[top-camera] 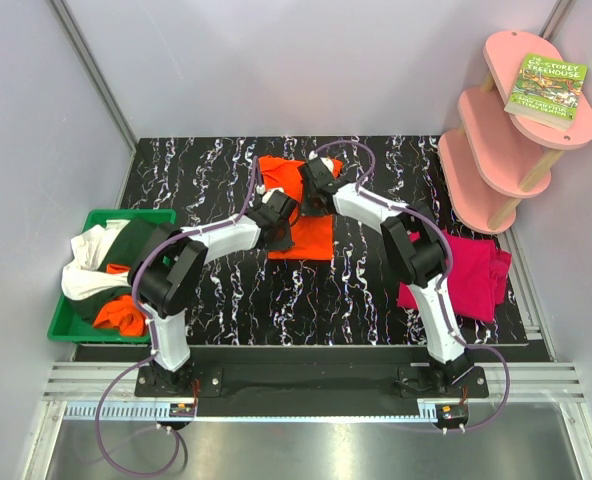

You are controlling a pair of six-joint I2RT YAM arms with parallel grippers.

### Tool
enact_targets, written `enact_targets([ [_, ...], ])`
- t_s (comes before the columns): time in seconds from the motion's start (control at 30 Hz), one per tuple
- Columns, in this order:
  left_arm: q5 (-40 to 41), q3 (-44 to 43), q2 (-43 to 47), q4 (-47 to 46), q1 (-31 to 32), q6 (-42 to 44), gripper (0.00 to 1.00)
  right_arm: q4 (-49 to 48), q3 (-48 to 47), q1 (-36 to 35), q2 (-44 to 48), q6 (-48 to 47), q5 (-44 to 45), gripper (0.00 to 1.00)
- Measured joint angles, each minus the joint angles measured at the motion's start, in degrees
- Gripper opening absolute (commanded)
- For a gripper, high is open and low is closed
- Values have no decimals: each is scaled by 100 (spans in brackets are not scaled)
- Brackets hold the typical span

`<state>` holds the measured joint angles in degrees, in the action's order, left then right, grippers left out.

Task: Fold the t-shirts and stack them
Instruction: Fold the folded rectangular tshirt in 1/3 of the way

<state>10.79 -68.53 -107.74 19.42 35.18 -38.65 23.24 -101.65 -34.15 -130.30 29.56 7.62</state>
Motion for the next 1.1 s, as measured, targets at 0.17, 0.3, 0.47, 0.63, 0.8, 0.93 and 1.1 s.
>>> enact_targets([
  [0.17, -20, 7, 0, 2, 2, -2, 15, 72, -664, 192, -297, 0, 26, 0],
  [0.3, -33, 20, 0, -7, 0, -2, 15, 155, -1150, 313, -551, -4, 39, 0],
  [0.47, -79, 81, 35, -26, 0, -20, 15, 426, -1987, 426, -1075, -17, 48, 0],
  [0.63, -92, 269, 203, -72, 2, 4, 38, 765, -2715, 531, -1552, -168, 50, 9],
  [0.8, 11, 855, 979, -212, 2, 205, 66, 592, -1843, 505, -831, -455, 299, 60],
  [0.93, 186, 885, 1534, -310, 2, 326, 68, 367, -662, 437, 520, -570, 492, 68],
  [1.1, 291, 957, 1818, -474, 2, 297, 62, -101, 997, 376, 2485, -424, 518, 63],
])
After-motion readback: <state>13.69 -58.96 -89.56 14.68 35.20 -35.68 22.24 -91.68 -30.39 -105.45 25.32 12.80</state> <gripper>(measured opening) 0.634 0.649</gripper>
